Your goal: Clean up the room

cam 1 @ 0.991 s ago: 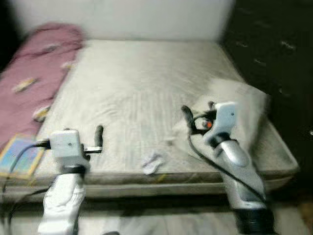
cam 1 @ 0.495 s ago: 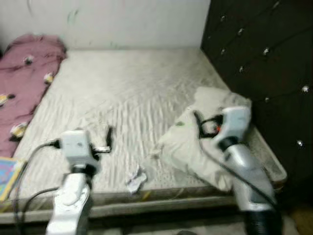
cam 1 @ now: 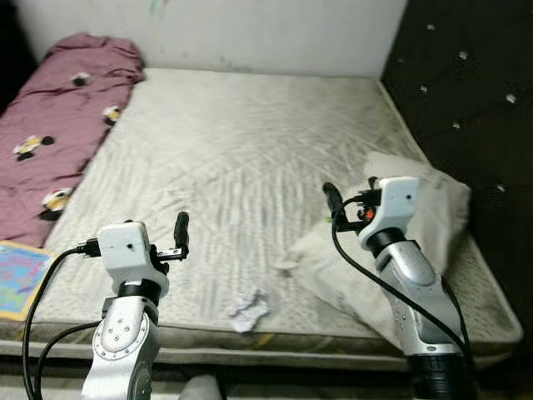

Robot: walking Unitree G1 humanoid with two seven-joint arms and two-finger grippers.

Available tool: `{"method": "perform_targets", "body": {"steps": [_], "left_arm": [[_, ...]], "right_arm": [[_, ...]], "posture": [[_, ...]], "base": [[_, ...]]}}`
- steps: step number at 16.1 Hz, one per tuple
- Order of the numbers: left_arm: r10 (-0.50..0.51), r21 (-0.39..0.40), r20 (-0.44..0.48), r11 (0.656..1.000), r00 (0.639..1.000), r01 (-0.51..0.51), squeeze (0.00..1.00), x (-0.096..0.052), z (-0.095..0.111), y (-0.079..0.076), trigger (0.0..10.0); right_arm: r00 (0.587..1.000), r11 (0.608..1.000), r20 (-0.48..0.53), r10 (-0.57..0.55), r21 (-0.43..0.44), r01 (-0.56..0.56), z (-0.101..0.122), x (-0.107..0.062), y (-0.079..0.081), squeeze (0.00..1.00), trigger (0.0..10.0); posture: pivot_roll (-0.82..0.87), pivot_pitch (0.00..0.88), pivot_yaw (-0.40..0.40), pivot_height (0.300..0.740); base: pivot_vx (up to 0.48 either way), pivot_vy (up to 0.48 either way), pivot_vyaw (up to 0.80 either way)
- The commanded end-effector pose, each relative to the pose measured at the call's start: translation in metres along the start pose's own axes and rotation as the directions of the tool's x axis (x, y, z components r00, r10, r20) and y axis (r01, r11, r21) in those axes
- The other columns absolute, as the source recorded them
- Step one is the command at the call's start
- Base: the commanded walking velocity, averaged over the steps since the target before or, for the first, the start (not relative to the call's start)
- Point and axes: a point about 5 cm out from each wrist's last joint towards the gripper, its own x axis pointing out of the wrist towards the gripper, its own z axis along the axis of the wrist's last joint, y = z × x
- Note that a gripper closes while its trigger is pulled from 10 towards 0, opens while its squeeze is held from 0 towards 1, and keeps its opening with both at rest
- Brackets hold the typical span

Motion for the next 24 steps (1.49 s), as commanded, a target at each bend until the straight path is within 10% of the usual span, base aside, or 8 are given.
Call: {"method": "perform_targets", "body": {"steps": [1, 17, 24], "left_arm": [[0.020, -0.001, -0.011, 1.000, 1.000, -0.020, 0.00, -0.001, -0.001, 0.005, 10.0], [0.134, 0.005, 0.049, 0.991, 0.990, -0.134, 0.00, 0.005, 0.014, 0.012, 10.0], [0.078, 0.013, 0.016, 0.997, 0.997, -0.078, 0.00, 0.002, -0.001, 0.010, 10.0]], "right_arm": [[1.000, 1.000, -0.003, 0.002, 0.014, -0.002, 0.000, 0.000, 0.001, 0.00, 10.0], [0.998, 0.999, 0.035, -0.049, -0.013, 0.049, 0.009, 0.019, 0.006, 0.00, 10.0], [0.978, 0.979, -0.044, -0.202, -0.024, 0.201, -0.008, 0.000, -0.019, 0.00, 10.0]], "posture": [[0.05, 0.000, -0.039, 0.740], [0.07, 0.043, -0.063, 0.740], [0.05, 0.013, -0.071, 0.740]], "base": [[0.000, 0.480, 0.00], [0.000, 0.171, 0.00], [0.000, 0.000, 0.27]]}}
